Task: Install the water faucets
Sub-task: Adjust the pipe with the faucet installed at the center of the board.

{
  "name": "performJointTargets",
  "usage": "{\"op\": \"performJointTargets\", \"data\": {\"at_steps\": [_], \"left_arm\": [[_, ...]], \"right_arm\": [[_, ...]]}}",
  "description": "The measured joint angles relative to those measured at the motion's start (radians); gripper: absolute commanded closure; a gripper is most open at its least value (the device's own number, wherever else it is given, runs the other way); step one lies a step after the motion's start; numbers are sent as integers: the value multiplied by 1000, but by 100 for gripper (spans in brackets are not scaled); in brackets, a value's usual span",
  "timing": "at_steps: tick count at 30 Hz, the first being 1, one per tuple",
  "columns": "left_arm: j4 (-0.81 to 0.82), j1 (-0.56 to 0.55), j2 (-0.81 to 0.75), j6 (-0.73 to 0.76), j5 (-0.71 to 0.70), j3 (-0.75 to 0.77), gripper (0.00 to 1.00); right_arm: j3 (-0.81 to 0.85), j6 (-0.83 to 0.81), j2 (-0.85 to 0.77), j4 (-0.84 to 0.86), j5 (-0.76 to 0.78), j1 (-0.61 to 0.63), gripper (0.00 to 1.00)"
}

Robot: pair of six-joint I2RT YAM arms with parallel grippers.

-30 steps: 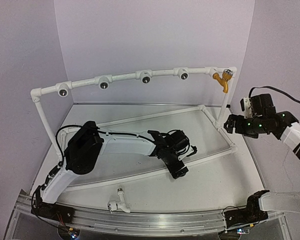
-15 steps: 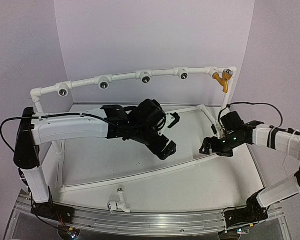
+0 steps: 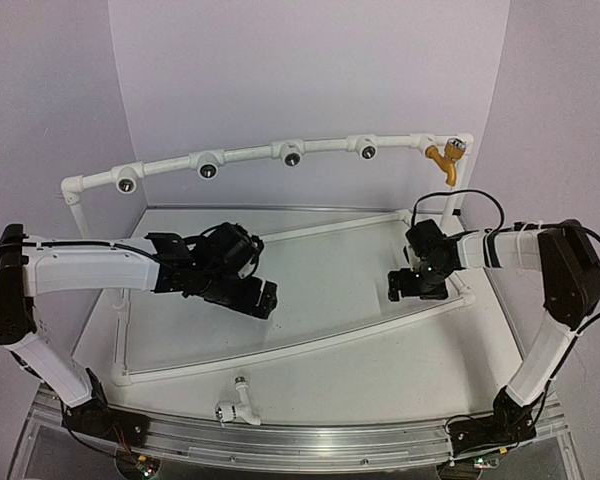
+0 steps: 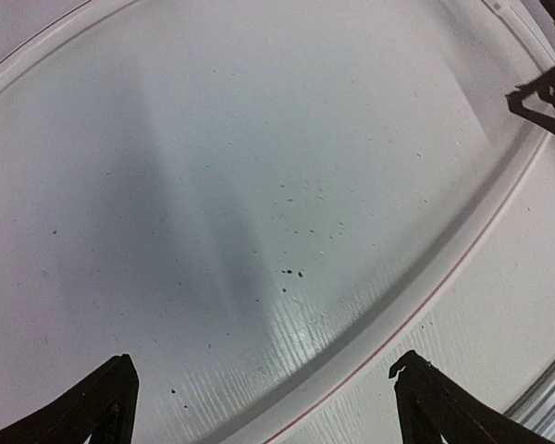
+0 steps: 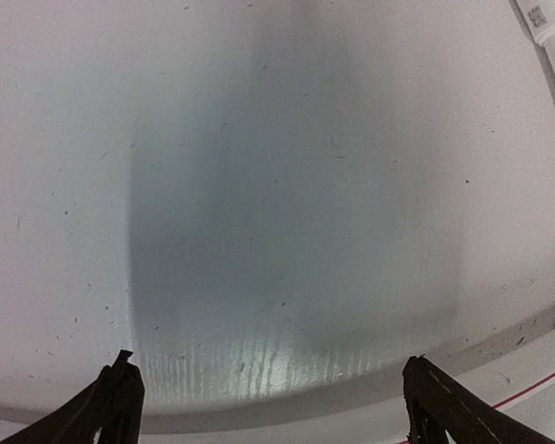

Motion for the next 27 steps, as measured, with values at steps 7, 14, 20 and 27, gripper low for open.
{"op": "performJointTargets", "data": {"at_steps": [7,14,20,27], "left_arm": [[31,177,-28,-118,-58,-123,0],[56,398,-32,-200,-120,-209,0],[128,558,49,-215,-134,-204,0],[185,692,244,-153,-59,-136,0]], "right_arm": [[-31,24,2,65,-55,-219,2],[-32,60,31,94,-29,-304,2],[-67,121,27,149,-18,-330,2],[-179,174,-55,157,32,-425,2]]}}
